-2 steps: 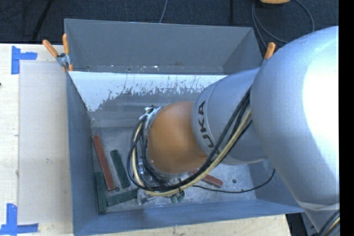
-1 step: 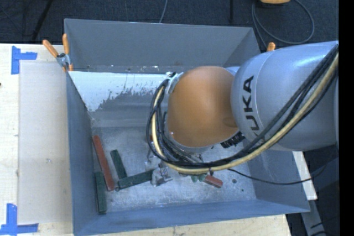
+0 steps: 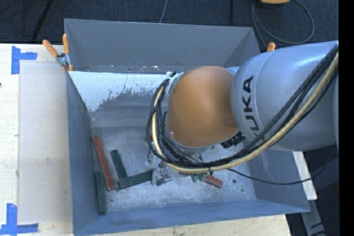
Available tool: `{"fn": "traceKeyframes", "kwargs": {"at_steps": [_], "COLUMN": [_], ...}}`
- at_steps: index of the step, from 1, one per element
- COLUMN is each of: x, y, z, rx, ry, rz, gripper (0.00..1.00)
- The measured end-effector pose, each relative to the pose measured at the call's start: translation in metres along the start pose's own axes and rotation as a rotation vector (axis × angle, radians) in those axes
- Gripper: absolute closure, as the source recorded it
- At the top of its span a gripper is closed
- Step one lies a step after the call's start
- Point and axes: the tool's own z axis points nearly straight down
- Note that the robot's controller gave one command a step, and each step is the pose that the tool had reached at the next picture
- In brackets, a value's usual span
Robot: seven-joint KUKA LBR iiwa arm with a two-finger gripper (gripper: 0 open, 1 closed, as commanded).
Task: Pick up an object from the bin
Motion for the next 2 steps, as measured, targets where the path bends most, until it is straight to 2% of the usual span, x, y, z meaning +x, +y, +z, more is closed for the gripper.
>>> {"fn": "traceKeyframes", "kwargs": {"at_steps": [1, 2], "x": [0.000, -0.001], "y": [0.000, -0.005], "z": [0.000, -0.034], "rx": [0.000, 0.000], "ry": [0.000, 0.004], "rz": [0.000, 0.100], "gripper": [1.00, 1.00]}}
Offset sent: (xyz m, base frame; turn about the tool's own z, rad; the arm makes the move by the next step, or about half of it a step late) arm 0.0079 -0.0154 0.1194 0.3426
